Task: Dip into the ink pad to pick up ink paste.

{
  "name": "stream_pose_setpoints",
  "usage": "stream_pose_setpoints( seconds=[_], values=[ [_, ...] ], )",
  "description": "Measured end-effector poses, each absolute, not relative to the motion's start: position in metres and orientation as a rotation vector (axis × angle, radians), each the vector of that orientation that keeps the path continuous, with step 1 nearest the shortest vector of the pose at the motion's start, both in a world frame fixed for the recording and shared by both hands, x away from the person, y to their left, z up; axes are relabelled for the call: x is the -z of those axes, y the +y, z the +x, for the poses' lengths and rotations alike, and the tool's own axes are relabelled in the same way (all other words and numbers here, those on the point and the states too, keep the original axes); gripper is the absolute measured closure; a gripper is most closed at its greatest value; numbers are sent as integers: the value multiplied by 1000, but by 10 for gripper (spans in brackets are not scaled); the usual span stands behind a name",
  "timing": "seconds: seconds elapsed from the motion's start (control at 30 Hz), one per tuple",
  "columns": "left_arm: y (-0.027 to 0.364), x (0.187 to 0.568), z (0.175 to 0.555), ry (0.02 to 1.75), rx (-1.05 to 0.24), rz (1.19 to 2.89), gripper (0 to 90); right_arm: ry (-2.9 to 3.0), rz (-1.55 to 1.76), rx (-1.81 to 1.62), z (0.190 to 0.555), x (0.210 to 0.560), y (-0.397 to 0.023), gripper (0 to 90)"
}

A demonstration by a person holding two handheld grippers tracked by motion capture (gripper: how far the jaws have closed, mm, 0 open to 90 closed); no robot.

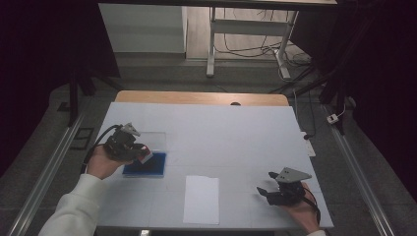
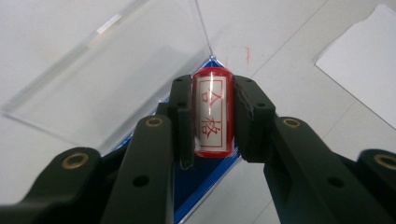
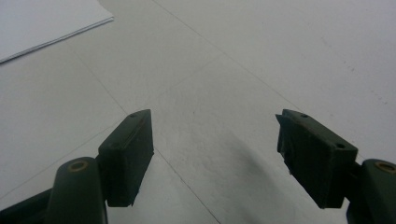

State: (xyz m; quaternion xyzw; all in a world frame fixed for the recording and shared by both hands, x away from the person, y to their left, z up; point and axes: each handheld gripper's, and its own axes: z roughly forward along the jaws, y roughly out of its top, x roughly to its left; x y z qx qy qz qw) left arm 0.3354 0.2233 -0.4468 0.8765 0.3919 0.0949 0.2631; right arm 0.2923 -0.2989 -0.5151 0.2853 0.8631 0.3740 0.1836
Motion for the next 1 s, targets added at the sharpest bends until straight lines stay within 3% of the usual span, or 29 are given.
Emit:
stream_pose_setpoints(
  seconds=[0.57,1.0],
  values=[
    [222,478,345,1120,-245,2414,700,2437,806,-1047,293,516,-299,267],
    [216,478,350,1151,-215,2464,704,2439,804,-1052,292,516,-298,267]
  ],
)
